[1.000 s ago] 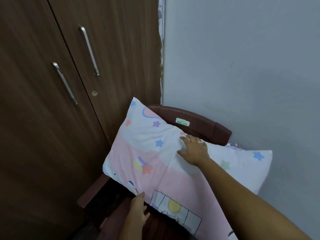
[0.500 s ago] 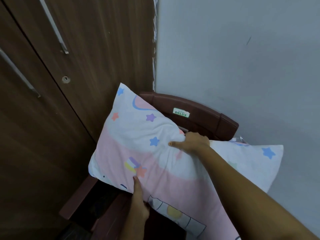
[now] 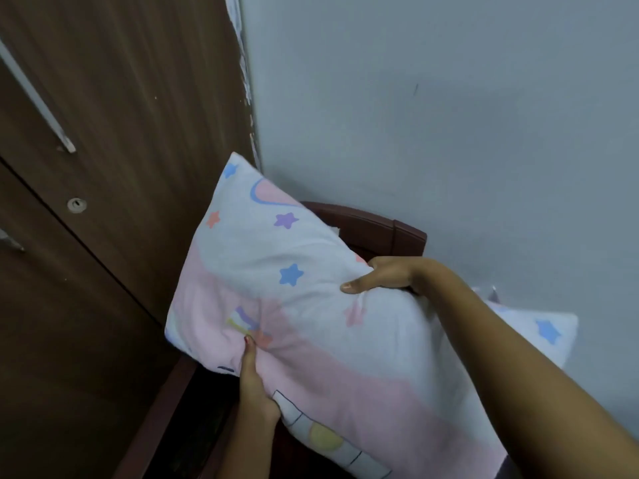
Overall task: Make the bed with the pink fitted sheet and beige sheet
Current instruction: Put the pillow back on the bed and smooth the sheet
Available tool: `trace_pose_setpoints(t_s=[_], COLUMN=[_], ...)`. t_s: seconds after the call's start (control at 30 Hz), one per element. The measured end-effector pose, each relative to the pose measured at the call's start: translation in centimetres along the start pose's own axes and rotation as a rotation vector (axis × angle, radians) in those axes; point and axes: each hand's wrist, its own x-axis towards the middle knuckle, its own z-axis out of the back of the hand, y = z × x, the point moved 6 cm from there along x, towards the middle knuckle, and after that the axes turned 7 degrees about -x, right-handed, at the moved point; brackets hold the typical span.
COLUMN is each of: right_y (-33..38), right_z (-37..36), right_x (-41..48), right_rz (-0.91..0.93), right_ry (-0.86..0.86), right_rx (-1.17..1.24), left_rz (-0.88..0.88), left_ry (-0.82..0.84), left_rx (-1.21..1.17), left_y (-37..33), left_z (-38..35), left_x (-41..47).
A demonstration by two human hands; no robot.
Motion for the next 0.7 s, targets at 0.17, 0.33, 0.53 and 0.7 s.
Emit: trace_pose_setpoints(t_s=[0.17,0.33,0.53,0.7], right_y=[-2.3,-8.0,-12.3,-15.3], right_z=[2.3,-1.0,-6.0,-6.9], right_x=[-4.5,-6.1,-8.9,-12.7], right_rz=[-0.041,-0.035,-0.192,-0.155], right_ry=[-0.047,-0.335,-0.777,-0.943], right_rx=[0.218,0.830,1.288,1.398], left_rz=[0.000,0.084,0.029,-0.138], left_ry=[0.132,0.379,0.590,0.589], left_rx=[0.265,0.531,0.904,0.962], left_y=[-5.1,-8.3,-3.7,-0.2], left_z=[-7.0,-14.2,-18.3,-20.6], left_x=[-0.8,-1.9,-2.5,-3.2])
